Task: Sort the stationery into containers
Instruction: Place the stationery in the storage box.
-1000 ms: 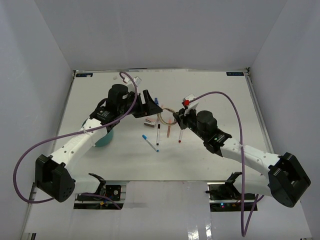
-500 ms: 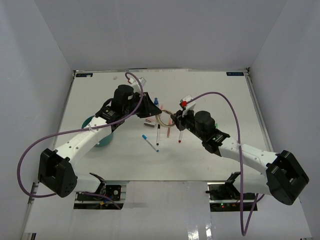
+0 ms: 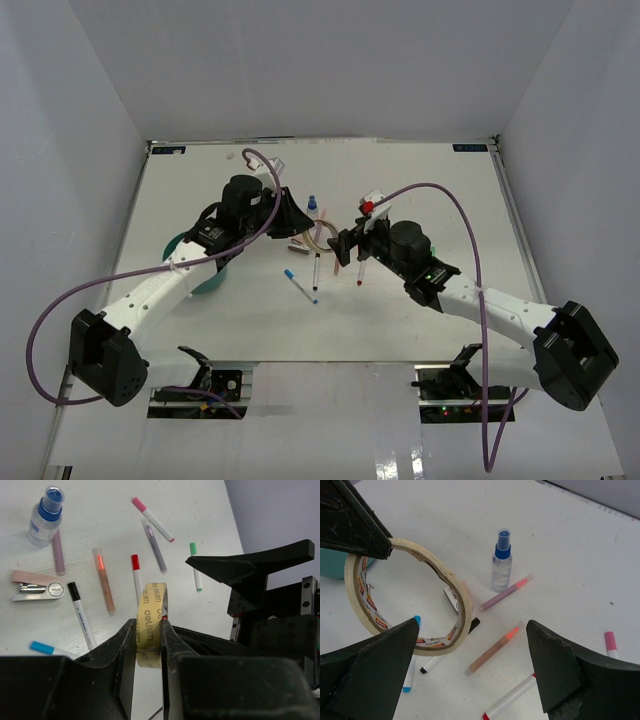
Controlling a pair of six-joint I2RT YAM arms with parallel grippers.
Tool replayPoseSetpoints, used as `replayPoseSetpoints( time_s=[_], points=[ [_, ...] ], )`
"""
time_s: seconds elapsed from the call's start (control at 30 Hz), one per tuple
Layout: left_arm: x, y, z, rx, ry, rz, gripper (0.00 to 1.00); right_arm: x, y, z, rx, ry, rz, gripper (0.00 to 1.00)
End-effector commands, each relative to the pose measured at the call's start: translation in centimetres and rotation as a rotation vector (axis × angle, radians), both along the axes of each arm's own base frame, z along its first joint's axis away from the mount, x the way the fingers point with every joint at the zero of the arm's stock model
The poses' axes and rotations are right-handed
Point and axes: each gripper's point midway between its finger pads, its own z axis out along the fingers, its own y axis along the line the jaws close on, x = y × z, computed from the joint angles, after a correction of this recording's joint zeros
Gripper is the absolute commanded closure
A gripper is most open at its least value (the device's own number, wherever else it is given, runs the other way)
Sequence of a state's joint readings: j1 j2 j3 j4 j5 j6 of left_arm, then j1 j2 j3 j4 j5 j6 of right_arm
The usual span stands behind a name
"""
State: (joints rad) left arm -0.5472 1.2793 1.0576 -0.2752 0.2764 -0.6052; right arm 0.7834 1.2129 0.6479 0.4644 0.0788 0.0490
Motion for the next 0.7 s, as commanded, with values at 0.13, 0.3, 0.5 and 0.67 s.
replayPoseSetpoints(
  time_s=[0.13,0.3,0.5,0.67],
  points=[
    [1.8,7.0,1.1,0.245,-0.095,0.296,1.00,-1.1,-0.2,4.6,0.072,-0.048,0.028,0.10],
    [2.0,12.6,2.7,0.455,-0.115,0.482,1.00,-3.1,-1.1,4.2,0.100,-0.030,0.057,0.10],
    [2.2,20.4,4.7,0.635,-0.079,0.685,1.00,-5.3,-1.3,2.3,0.143,0.008,0.122,0.10],
    [1.8,26.7,4.4,0.729,-0.011,0.804,1.00,-5.7,-1.4,1.4,0.150,0.025,0.124,0.10]
  ],
)
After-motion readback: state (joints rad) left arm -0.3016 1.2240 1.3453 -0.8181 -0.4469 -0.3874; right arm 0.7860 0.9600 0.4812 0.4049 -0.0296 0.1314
